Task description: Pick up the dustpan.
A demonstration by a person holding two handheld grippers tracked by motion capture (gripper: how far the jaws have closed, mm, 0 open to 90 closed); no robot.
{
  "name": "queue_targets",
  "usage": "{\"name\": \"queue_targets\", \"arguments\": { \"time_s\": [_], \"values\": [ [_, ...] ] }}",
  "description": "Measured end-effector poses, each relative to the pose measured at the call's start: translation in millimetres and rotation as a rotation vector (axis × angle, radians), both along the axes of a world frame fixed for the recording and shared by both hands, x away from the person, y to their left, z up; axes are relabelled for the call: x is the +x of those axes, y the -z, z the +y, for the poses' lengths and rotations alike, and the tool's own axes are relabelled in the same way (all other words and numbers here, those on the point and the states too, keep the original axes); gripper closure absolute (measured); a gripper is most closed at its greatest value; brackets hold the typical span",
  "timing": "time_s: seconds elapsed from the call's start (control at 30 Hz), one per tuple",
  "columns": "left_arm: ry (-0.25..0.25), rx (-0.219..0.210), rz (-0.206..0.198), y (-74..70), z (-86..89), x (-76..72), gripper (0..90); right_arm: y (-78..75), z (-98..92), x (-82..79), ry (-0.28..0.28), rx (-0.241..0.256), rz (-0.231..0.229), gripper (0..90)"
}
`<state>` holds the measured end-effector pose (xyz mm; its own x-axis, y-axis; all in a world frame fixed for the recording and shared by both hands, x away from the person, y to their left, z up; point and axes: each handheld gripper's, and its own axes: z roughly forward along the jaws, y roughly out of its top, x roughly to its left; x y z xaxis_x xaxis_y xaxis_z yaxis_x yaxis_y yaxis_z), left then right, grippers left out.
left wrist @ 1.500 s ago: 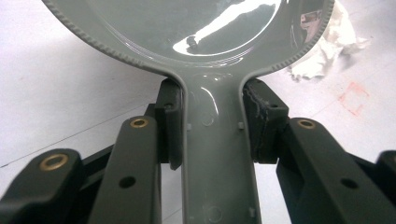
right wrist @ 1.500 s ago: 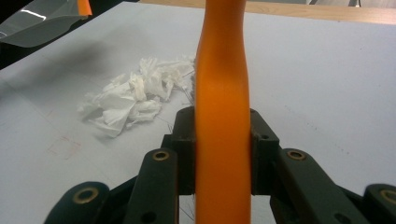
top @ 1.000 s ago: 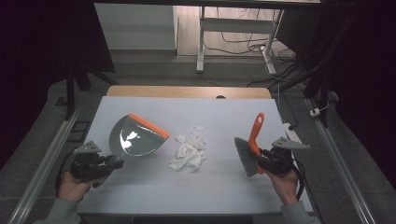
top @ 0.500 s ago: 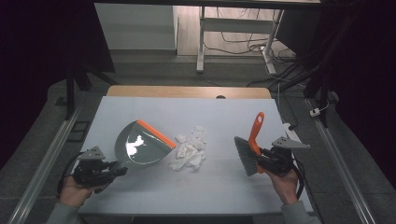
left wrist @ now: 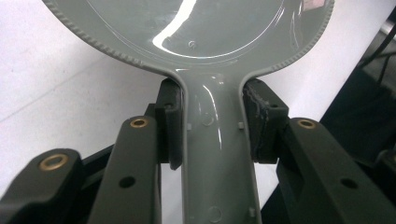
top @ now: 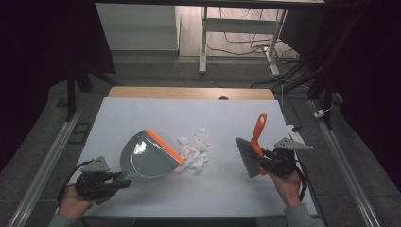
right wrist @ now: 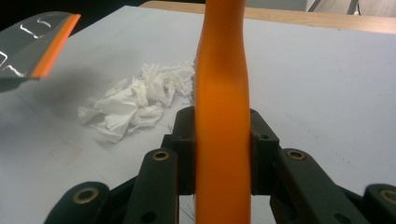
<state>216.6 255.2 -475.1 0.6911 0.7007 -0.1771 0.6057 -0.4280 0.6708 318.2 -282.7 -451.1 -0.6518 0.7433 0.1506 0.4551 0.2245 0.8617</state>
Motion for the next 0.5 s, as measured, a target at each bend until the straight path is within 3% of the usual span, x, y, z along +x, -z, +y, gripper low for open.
{"name": "queue_targets", "arguments": {
  "time_s": [0.5],
  "values": [
    [0.063,0.069,0.057,22.8,9.3,-15.5,62.0,1.1,2.7,0.9,0.002,-0.002,0.003,69.9]
  ]
}}
